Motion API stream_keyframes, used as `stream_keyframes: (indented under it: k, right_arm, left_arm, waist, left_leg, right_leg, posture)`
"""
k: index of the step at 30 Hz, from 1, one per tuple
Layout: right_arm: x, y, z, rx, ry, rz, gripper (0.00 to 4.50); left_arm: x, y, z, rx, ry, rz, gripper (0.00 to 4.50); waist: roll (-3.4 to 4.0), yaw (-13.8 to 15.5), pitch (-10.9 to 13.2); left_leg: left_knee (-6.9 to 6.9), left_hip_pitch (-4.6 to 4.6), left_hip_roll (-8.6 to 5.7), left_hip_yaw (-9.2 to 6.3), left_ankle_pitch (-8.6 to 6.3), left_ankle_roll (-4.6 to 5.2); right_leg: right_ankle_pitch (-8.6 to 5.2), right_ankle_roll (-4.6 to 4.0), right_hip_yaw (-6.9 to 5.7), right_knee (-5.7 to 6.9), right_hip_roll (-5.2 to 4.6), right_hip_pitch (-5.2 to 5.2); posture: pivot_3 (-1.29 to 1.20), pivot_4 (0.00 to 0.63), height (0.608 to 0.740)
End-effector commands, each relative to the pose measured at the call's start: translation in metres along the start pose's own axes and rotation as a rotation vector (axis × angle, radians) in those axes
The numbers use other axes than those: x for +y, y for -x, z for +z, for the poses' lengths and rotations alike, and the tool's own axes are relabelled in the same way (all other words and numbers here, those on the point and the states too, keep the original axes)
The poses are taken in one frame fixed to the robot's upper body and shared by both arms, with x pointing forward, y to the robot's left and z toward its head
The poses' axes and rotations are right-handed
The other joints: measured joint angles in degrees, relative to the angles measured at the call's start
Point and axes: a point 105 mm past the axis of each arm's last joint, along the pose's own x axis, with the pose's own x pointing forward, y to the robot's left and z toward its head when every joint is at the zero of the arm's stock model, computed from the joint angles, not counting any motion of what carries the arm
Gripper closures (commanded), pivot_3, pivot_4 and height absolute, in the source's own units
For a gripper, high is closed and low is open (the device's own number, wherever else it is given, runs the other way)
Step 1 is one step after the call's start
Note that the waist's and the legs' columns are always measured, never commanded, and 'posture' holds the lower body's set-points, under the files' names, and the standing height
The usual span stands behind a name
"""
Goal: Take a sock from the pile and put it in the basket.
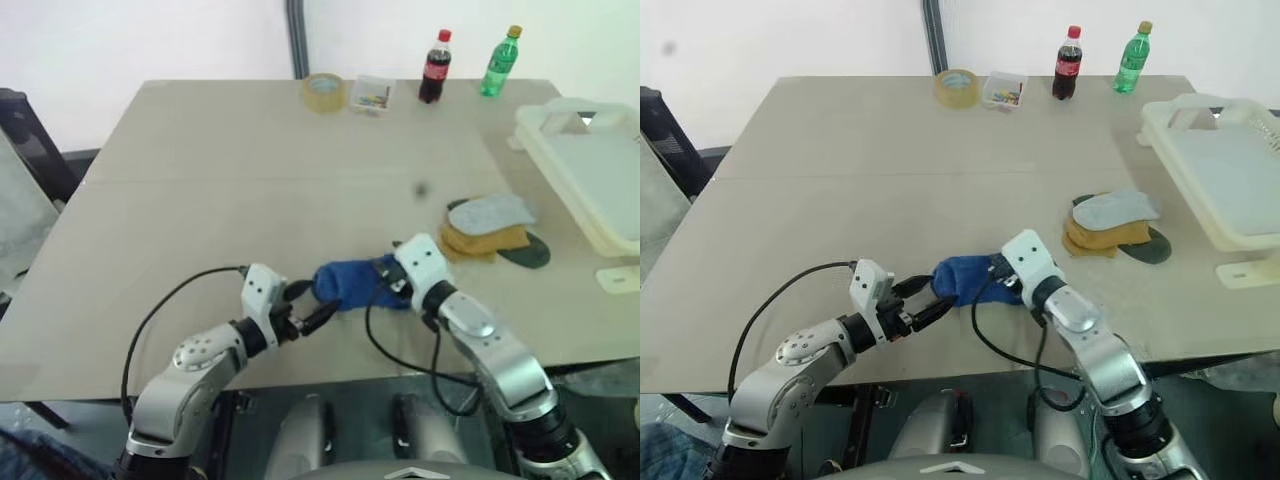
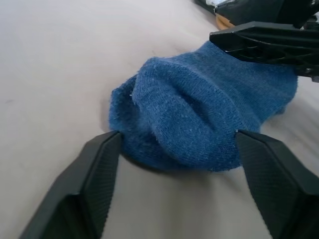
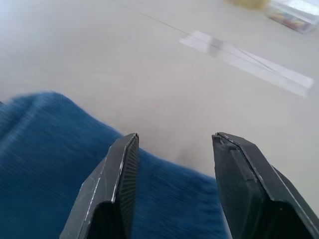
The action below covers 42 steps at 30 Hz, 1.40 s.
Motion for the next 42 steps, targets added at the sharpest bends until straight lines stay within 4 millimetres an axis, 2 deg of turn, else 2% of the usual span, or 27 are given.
stream_keyframes:
  k: [1,5,8,12,17,20,22,29,35,37,42]
  right_arm:
    - [0.003,0.005,0.002,-0.005,-0.015,-0.038,2.11]
    - [0.0,0.021,-0.005,0.032,-0.03,-0.071,2.11]
    - [-0.009,0.034,-0.004,0.04,-0.04,-0.115,2.11]
    - [-0.004,0.036,-0.01,0.061,-0.089,-0.137,2.11]
    - [0.004,0.025,-0.023,0.086,-0.104,-0.127,2.11]
    - [0.006,0.02,-0.021,0.064,-0.105,-0.114,2.11]
    - [0.009,0.013,-0.022,0.049,-0.085,-0.099,2.11]
    - [0.019,0.0,-0.058,0.143,-0.03,-0.083,2.11]
    - [0.025,-0.008,-0.06,0.139,0.015,-0.062,2.11]
    - [0.027,-0.01,-0.06,0.138,0.021,-0.057,2.11]
    - [0.029,-0.016,-0.059,0.13,0.098,-0.045,2.11]
  left_arm:
    - [0.007,0.006,0.002,-0.002,-0.019,0.004,0.82]
    - [0.016,0.008,0.008,0.003,-0.035,-0.011,0.82]
    - [0.015,0.007,0.011,0.011,-0.038,-0.051,0.82]
    - [0.014,0.008,0.012,0.007,-0.011,-0.07,0.82]
    - [0.031,0.007,0.02,-0.031,0.057,0.0,0.82]
    - [0.039,0.005,0.031,-0.084,0.195,0.031,0.82]
    - [0.044,0.007,0.031,-0.069,0.277,0.035,0.82]
    - [0.043,0.005,0.032,-0.007,0.372,-0.021,0.82]
    - [0.052,-0.005,0.032,0.061,0.5,-0.014,0.82]
    - [0.047,-0.012,0.031,0.071,0.556,-0.059,0.82]
    - [0.042,-0.024,0.037,0.063,0.659,-0.123,0.82]
  waist:
    - [-0.01,0.1,0.0]
    - [0.0,0.0,0.0]
    - [-0.01,0.0,0.0]
    - [-0.02,0.0,0.0]
    - [-0.02,0.0,0.0]
    - [-0.08,0.0,0.0]
    - [-0.16,-0.1,-0.1]
    - [-0.34,-0.3,-0.2]
    - [-0.58,-0.5,-0.4]
    - [-0.58,-0.5,-0.4]
    - [-0.62,-1.1,-0.5]
  left_leg:
    - [0.0,-0.01,-0.01,0.0,0.0,0.0]
    - [0.0,-0.01,0.0,0.01,0.0,0.0]
    - [0.0,0.0,0.01,0.01,0.0,-0.01]
    - [0.0,0.0,0.02,0.02,-0.01,-0.01]
    - [-0.02,0.0,0.02,0.03,0.0,-0.01]
    - [0.01,0.01,0.02,0.02,0.0,-0.01]
    - [0.0,0.02,0.02,0.0,0.0,-0.01]
    - [-0.01,0.1,0.0,0.02,0.01,-0.03]
    - [-0.02,0.68,0.07,0.04,0.02,-0.06]
    - [-0.08,0.99,0.09,0.03,0.01,-0.07]
    - [-0.07,1.06,0.12,0.02,0.01,-0.09]
  right_leg:
    - [0.0,0.0,0.0,-0.01,-0.01,0.0]
    - [0.0,0.0,-0.01,-0.01,-0.04,-0.01]
    - [0.0,0.0,-0.02,0.0,-0.03,-0.02]
    - [0.0,0.0,-0.02,0.0,-0.03,-0.03]
    - [0.0,0.0,-0.02,0.0,-0.02,-0.02]
    - [0.0,0.02,-0.02,0.0,-0.02,-0.01]
    - [0.0,0.02,-0.02,0.0,-0.02,0.0]
    - [0.0,0.01,-0.01,0.02,0.05,0.04]
    - [-0.02,0.04,0.01,0.02,0.06,0.54]
    - [-0.12,0.18,0.01,0.0,0.05,0.83]
    - [-0.02,0.02,0.01,0.01,0.03,0.88]
  posture:
    - [0.0,0.15,0.74]
    - [0.0,0.15,0.74]
    - [0.0,0.15,0.74]
    - [0.0,0.15,0.74]
    - [0.0,0.15,0.74]
    - [0.0,0.15,0.74]
    - [0.0,0.15,0.74]
    - [0.0,0.15,0.74]
    - [0.0,0.15,0.74]
    - [0.0,0.15,0.74]
    - [0.0,0.15,0.74]
